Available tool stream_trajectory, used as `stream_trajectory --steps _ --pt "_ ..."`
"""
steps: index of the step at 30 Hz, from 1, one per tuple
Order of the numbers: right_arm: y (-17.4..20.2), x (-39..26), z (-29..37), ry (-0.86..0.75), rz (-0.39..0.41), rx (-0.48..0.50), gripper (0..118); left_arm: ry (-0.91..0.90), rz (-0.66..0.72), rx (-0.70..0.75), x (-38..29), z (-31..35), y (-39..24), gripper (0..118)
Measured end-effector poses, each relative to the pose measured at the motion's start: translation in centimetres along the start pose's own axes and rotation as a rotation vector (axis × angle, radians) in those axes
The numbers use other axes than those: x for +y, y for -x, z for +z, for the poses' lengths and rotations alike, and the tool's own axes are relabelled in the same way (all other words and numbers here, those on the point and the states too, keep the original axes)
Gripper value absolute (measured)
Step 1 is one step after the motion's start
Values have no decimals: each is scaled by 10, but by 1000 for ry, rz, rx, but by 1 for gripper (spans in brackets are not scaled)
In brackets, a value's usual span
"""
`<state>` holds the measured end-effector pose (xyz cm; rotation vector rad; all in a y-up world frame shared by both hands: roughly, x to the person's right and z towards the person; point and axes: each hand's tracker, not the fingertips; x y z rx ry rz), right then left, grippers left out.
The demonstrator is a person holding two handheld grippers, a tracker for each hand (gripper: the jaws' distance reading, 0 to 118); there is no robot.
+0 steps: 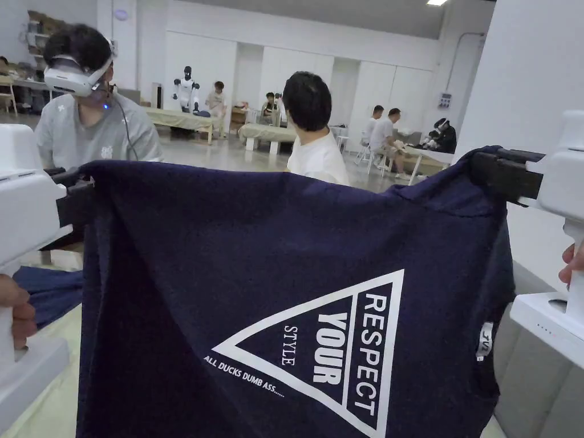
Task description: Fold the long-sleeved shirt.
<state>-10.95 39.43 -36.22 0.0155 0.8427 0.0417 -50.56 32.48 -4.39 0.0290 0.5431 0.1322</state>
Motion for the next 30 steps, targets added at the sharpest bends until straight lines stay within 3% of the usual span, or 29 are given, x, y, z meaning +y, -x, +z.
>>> stream_trajectory --steps 7,14,16,24,30 --pt "4 80 -8 -79 -23 -55 3 -62 2 56 98 -33 -4 7" --pt "8 136 -44 -115 42 -110 3 -78 12 106 168 -84 -9 7" --pt "4 150 -62 -119 54 -129 3 -69 77 96 187 -102 -7 7" --pt "-17 197 -146 -152 63 -181 3 -74 -83 202 224 -190 -26 7" --pt "-25 219 -206 -176 81 -218 3 -115 -96 223 245 -250 -32 7"
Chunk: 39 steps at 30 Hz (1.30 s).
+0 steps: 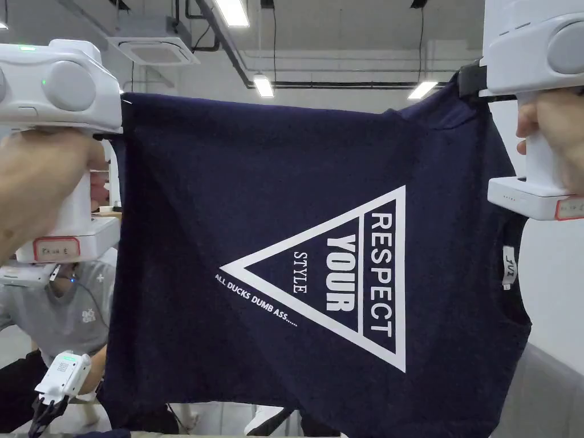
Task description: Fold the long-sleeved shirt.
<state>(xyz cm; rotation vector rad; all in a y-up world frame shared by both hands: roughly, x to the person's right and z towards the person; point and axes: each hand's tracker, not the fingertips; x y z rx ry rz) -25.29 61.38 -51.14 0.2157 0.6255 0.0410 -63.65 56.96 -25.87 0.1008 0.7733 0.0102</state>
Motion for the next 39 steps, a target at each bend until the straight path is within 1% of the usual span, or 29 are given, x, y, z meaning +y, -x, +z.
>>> stream_trajectory --steps 3,4,5,6,7,8,9,10,11,12,14,15,16,18,19,20,22,25,27,28,29,30,32,34,35,37,38,39 --pt "1 5 -23 -24 -6 -15 3 -37 6 3 10 -26 -3 7" --pt "2 8 -32 -31 -3 -18 3 -41 -24 26 14 -35 -5 7" --pt "1 11 -40 -43 -1 -19 3 -44 -4 37 19 -42 -5 7" --pt "-1 15 -49 -49 1 -21 3 -47 67 19 24 -46 -3 7" --pt "0 17 -52 -68 -6 -35 3 -47 105 -12 29 -51 -1 7" --pt "1 19 -53 -67 -39 -60 3 -75 98 -19 30 -55 -1 7" --pt "3 23 -55 -70 -44 -52 3 -80 59 14 31 -59 -5 7" --pt "7 26 -50 -99 -21 -36 3 -85 53 41 30 -61 -8 7" --pt "9 28 -49 -128 31 -43 3 -86 64 29 29 -62 -7 7" --pt "10 26 -49 -145 39 -54 3 -97 76 19 27 -61 -6 7" --pt "5 18 -48 -125 -5 -24 3 -103 68 28 20 -61 -6 7" --pt "2 10 -49 -117 -14 -24 3 -96 52 25 12 -62 -6 7" --pt "0 -1 -50 -99 -21 -15 3 -90 51 25 2 -61 -4 7" --pt "-1 -23 -43 -65 -17 -8 3 -23 48 -5 -17 -62 -2 7" --pt "-1 -39 -41 -47 -16 -7 3 -7 99 -25 -31 -60 0 7" --pt "-1 -56 -39 -25 -23 2 3 8 76 -29 -47 -57 -2 7" --pt "-2 -91 -35 33 -18 7 3 41 -28 0 -80 -54 -8 7" --pt "-5 -143 -22 112 -49 28 3 136 -16 -26 -129 -44 -7 7" --pt "-6 -172 -11 168 -29 25 3 180 -39 -49 -160 -36 -6 7" --pt "-7 -188 -4 189 -44 32 3 208 -41 -37 -177 -28 -6 7" --pt "-8 -200 3 215 -44 36 3 227 -45 -46 -190 -22 -7 7" --pt "-9 -214 12 224 -38 37 3 233 -44 -60 -206 -13 -6 7" --pt "-13 -243 32 268 -64 41 3 276 -22 -83 -234 10 -4 7" --pt "-16 -269 55 302 -78 43 3 304 -46 -90 -258 31 -5 7" --pt "-17 -282 67 322 -79 43 3 290 -41 -113 -271 47 -3 7" --pt "-21 -307 93 355 -77 47 3 326 -53 -135 -292 75 1 7" --pt "-22 -321 109 369 -75 56 3 324 -22 -157 -306 92 5 7" --pt "-24 -333 124 374 -83 65 3 341 -30 -167 -317 105 8 7"
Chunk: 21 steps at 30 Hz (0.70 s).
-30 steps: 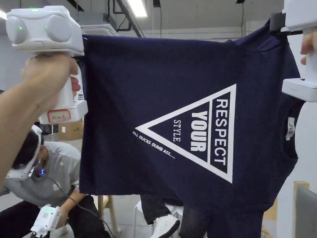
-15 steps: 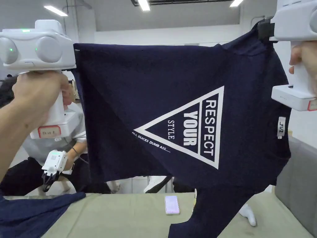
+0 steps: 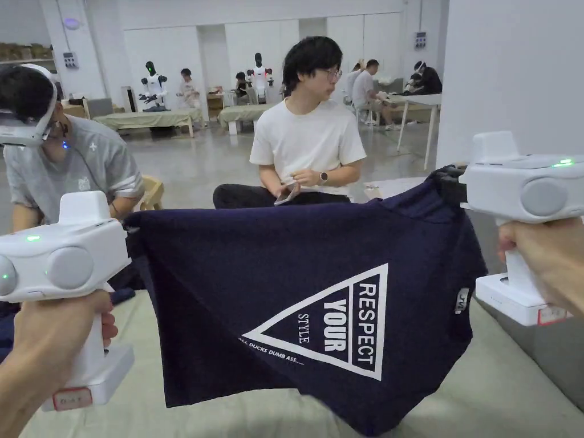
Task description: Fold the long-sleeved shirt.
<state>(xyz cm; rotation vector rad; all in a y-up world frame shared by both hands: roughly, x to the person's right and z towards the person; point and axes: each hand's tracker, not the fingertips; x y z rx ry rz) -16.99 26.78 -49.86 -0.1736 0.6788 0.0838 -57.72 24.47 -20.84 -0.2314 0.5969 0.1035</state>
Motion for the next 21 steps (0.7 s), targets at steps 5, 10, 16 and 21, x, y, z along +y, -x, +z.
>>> stream_trajectory --steps 5,10,16,21 --pt "-4 -103 59 123 -52 31 3 118 14 -97 -106 55 10 7" --pt "2 -193 133 251 -19 89 3 202 -25 -149 -187 123 21 7" --pt "11 -293 200 456 -12 149 3 432 -94 -211 -275 190 36 7" --pt "16 -367 225 693 -72 233 3 677 -104 -218 -339 206 54 7"
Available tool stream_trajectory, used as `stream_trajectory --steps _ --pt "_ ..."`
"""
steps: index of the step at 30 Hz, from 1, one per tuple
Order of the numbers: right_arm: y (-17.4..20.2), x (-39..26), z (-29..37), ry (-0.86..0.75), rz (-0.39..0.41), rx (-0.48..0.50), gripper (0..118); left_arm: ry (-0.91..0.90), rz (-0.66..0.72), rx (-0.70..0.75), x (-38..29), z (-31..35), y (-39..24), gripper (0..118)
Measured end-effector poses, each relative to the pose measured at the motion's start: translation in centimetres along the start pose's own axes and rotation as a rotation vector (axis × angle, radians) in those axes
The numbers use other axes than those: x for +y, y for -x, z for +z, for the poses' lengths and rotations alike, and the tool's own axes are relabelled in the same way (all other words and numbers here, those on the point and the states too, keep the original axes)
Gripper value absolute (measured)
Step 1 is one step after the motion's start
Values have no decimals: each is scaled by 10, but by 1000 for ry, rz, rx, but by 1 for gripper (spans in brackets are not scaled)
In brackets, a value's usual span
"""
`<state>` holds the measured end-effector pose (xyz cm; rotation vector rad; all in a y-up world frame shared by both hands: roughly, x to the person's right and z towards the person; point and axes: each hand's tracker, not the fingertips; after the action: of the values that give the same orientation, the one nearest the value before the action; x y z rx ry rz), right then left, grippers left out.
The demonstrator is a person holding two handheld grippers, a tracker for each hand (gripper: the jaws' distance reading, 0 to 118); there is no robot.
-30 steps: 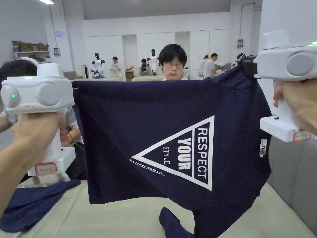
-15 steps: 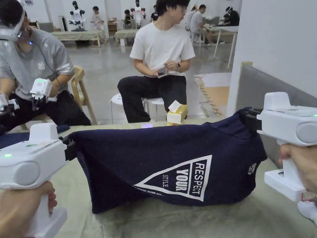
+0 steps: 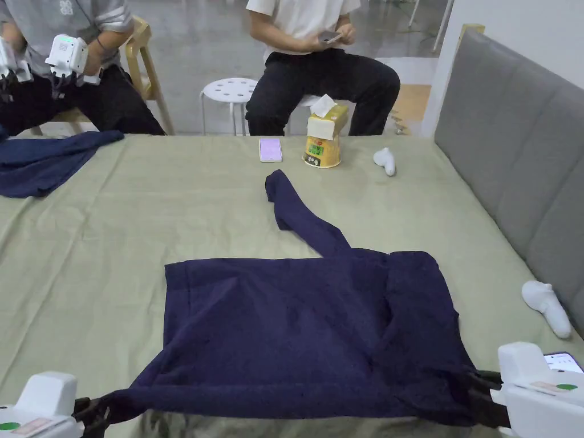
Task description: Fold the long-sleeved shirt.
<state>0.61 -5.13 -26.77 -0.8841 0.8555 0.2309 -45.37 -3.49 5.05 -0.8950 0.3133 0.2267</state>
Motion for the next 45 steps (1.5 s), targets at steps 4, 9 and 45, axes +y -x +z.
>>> stream_trajectory --steps 4,9,45 --pt "-3 -38 -15 166 -41 -7 3 108 -62 -9 -22 -9 -7 7" --pt "-6 -55 -25 284 -52 0 3 241 -114 -7 -37 -15 -11 7" --pt "39 127 -84 -339 -83 -198 0 -250 227 103 139 -98 -54 3"
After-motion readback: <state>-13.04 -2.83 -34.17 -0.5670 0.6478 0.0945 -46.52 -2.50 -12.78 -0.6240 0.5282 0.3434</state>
